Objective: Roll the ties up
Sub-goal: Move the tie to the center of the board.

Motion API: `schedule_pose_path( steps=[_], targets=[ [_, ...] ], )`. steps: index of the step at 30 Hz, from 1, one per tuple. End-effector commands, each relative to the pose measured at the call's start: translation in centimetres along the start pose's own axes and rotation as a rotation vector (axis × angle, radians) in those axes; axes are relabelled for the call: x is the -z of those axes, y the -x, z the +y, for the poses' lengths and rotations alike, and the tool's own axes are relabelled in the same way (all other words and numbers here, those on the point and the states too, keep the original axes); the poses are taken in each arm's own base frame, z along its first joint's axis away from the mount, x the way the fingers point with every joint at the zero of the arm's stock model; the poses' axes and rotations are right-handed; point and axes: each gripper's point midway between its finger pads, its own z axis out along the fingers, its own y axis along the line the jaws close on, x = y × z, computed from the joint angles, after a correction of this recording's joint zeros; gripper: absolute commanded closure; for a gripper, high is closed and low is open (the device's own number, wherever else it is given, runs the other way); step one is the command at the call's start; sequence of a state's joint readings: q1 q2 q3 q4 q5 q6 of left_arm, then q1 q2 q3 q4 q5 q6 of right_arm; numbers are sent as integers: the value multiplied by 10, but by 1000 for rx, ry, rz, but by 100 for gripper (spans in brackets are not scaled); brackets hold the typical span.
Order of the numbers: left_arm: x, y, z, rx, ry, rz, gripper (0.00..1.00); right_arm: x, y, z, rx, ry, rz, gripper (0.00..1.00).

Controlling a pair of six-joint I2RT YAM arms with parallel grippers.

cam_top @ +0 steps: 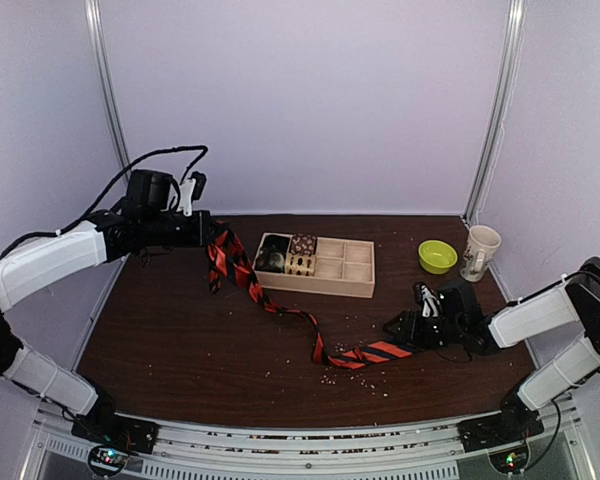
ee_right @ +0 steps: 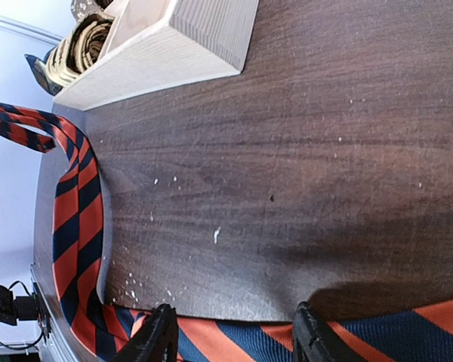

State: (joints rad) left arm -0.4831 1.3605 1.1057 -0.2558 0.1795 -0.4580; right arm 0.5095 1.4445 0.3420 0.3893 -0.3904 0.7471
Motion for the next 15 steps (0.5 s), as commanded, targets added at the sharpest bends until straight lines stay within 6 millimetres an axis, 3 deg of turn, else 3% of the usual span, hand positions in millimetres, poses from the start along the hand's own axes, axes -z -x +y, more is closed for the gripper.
schedule_pose_path(
  steps=[1, 4, 8, 11, 15],
  targets=[
    [-5, -31, 43, 8, 200, 112, 100, 2, -36, -65, -87, -268, 119, 47],
    [12, -46, 78, 47, 328, 135, 100, 3, -30, -70, -76, -291, 120, 47],
    [45, -37, 119, 149, 397, 46, 100, 7, -28, -79, -82, -300, 120, 48],
    [63, -16, 120, 105, 413, -9, 100, 6, -29, -79, -84, -302, 130, 49],
    [78, -12, 121, 75, 452, 3, 100, 11, -18, -66, -64, -262, 99, 49]
  ],
)
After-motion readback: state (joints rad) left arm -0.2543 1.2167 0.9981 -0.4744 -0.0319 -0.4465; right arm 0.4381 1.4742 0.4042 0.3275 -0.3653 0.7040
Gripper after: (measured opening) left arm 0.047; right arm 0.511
